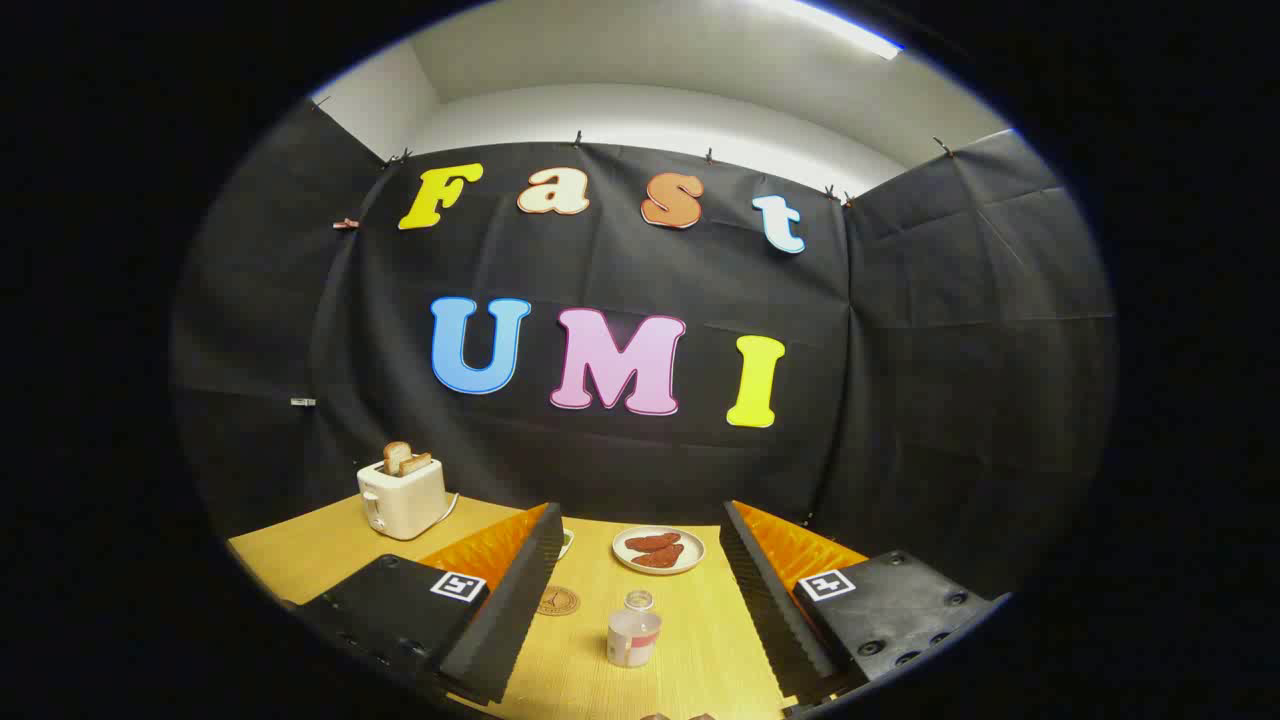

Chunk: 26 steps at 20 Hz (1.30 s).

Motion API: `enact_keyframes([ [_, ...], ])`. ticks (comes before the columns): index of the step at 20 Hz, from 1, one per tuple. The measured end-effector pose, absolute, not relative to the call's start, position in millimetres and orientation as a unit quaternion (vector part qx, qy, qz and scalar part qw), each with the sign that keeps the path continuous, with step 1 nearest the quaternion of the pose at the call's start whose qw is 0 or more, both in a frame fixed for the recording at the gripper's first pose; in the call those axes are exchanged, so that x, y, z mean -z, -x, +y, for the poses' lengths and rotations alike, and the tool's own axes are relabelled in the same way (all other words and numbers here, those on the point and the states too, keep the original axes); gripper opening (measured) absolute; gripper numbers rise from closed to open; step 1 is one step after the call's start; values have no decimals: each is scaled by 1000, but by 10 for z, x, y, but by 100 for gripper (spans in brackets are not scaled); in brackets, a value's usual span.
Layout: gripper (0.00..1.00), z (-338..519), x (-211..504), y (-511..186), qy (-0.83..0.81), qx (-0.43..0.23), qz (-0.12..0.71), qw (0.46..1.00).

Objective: Take the bottle from table, then pour the juice into the cup, finally place the bottle on the coaster

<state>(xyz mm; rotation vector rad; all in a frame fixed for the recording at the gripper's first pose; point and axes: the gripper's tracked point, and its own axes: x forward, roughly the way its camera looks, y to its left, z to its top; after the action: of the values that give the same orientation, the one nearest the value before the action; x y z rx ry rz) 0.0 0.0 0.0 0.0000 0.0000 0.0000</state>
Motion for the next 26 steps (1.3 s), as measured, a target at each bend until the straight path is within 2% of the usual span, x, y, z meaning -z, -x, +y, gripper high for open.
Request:
enact_keyframes([
  [5,97,11,25,20,2,10,5,1000],
  [14,97,203,194,-88,-1,-28,17,999],
  [17,97,195,120,-128,6,-34,-3,999],
  [26,97,63,493,-343,-15,-31,42,999],
])
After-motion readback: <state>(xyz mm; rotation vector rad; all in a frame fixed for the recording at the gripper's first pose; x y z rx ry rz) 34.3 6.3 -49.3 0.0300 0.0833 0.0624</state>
